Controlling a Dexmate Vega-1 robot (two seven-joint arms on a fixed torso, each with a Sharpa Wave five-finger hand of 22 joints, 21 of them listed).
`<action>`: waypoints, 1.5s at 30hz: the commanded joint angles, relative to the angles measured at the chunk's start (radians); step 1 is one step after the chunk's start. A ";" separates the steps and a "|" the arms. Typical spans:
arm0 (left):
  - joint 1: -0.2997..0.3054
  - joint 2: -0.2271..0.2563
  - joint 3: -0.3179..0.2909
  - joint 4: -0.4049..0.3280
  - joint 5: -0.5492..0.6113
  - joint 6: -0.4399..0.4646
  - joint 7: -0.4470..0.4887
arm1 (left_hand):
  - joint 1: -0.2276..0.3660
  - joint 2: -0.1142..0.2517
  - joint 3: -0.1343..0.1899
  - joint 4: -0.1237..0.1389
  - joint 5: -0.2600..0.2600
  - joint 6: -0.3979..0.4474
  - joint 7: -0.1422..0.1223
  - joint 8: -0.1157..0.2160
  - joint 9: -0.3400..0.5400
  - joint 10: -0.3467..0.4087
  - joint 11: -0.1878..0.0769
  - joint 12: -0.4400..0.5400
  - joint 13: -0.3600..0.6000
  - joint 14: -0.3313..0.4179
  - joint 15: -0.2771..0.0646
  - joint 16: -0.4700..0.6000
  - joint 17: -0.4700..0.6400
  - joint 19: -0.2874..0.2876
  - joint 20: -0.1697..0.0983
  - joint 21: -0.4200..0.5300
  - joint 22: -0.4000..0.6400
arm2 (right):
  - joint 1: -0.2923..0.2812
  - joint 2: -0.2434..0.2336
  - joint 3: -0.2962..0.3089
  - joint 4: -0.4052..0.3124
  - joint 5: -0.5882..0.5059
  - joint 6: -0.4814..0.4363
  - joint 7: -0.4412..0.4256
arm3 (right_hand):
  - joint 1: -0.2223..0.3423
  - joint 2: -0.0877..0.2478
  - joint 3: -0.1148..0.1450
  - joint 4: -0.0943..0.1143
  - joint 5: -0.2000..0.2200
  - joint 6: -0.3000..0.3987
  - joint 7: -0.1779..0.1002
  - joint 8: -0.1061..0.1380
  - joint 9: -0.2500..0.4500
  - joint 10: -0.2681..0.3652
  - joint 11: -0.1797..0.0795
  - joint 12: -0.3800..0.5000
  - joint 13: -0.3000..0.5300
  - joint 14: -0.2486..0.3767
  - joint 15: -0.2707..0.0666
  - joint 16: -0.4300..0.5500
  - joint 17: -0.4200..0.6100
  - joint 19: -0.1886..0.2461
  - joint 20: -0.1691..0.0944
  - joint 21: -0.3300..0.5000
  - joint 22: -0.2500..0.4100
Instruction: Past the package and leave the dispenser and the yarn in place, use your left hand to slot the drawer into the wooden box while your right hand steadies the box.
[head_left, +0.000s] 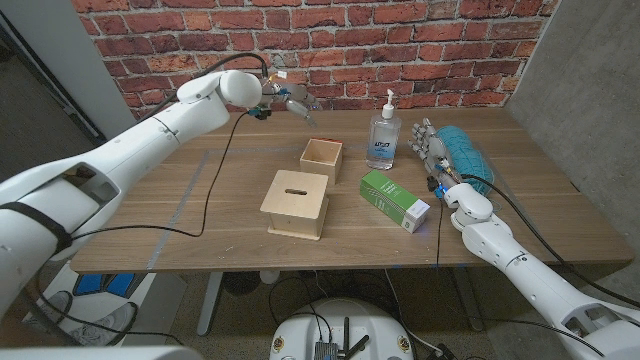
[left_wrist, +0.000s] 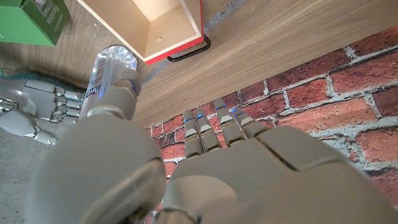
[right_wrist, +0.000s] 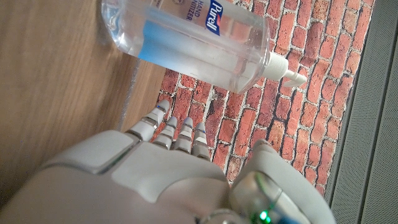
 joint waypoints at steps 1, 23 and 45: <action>-0.073 -0.060 0.060 0.060 0.120 -0.052 -0.065 | 0.020 -0.001 -0.010 -0.001 0.000 0.016 -0.001 0.011 0.003 0.018 -0.003 0.003 0.003 0.014 -0.134 0.002 0.001 -0.007 -0.003 0.003 0.001 | 0.008 0.003 -0.001 0.016 0.005 0.008 0.015 | -0.010 0.025 0.007 -0.001 0.004 0.007 0.002 0.005 0.002 0.007 -0.003 0.009 0.002 0.005 -0.028 0.004 0.002 -0.006 -0.017 0.001 0.003; -0.121 -0.142 0.127 0.193 0.222 -0.176 -0.064 | 0.082 -0.001 -0.031 0.000 0.000 0.059 -0.014 0.018 0.003 0.072 -0.012 0.003 0.003 0.044 -0.153 -0.003 0.001 -0.003 0.003 0.006 0.000 | -0.051 -0.037 0.018 -0.096 -0.010 -0.004 -0.032 | -0.014 0.024 0.012 -0.003 0.004 0.008 0.003 0.005 0.002 0.007 -0.002 0.008 0.002 0.005 -0.028 0.004 -0.005 -0.007 -0.019 0.002 0.003; -0.168 -0.216 0.168 0.389 0.200 -0.299 -0.034 | 0.129 0.004 -0.047 0.002 0.001 0.087 -0.018 0.020 0.004 0.101 -0.012 0.001 0.004 0.064 -0.162 -0.004 0.001 0.023 -0.012 0.012 0.000 | -0.161 -0.146 0.040 -0.344 -0.073 -0.081 -0.104 | -0.012 0.025 0.021 -0.008 0.004 0.010 0.005 0.006 0.002 0.011 -0.001 0.010 0.002 0.009 -0.030 0.006 -0.014 -0.003 -0.020 0.003 0.003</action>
